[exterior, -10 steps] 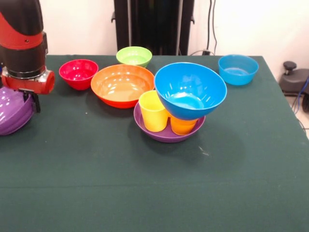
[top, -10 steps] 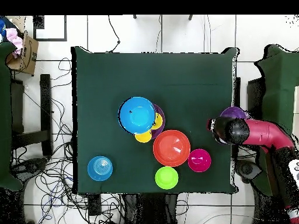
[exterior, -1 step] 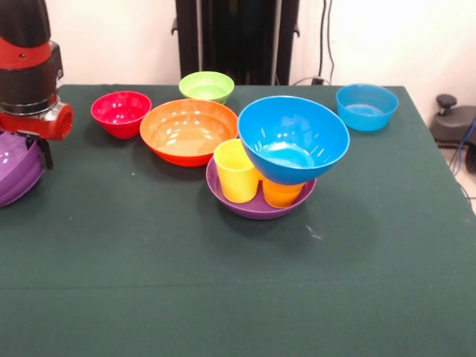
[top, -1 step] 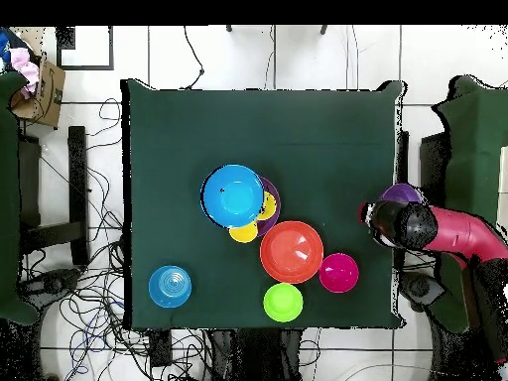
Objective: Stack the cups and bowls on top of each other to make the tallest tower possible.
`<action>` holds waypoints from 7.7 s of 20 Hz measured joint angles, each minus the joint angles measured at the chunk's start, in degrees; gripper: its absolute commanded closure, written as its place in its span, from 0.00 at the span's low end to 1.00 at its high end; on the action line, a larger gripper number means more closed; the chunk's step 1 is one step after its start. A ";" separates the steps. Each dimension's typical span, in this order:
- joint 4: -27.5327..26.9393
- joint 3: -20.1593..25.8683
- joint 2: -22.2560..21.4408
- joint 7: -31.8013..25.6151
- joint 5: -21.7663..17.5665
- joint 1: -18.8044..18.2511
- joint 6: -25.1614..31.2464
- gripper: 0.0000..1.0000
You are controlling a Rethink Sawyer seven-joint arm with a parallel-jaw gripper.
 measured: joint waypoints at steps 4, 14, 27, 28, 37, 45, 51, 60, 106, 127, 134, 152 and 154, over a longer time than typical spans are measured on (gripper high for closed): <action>0.05 0.00 -0.08 0.00 0.20 -0.04 0.00 1.00; 5.17 0.01 -6.20 0.00 4.93 0.39 0.00 1.00; 18.71 0.02 -27.45 0.00 20.21 5.89 3.24 1.00; 19.25 0.03 -28.84 0.00 21.22 6.66 3.44 1.00; 21.59 -1.02 -37.46 1.01 29.19 15.80 3.53 1.00; 21.60 -4.32 -39.62 6.42 32.69 24.91 3.53 1.00; 21.61 -7.09 -38.78 13.23 33.44 31.48 3.53 1.00; 21.57 -10.05 -34.78 19.81 33.51 37.29 3.45 1.00; 14.58 -20.30 -22.45 21.06 39.32 46.42 -2.78 1.00; 10.78 -21.57 -16.52 21.06 39.52 46.34 -3.47 0.00; 9.89 -22.13 -16.50 21.06 39.47 46.34 -3.47 0.00; 9.46 -22.69 -26.01 21.06 42.06 45.95 0.48 0.00; 9.43 -22.70 -26.80 21.06 42.32 45.94 1.01 0.00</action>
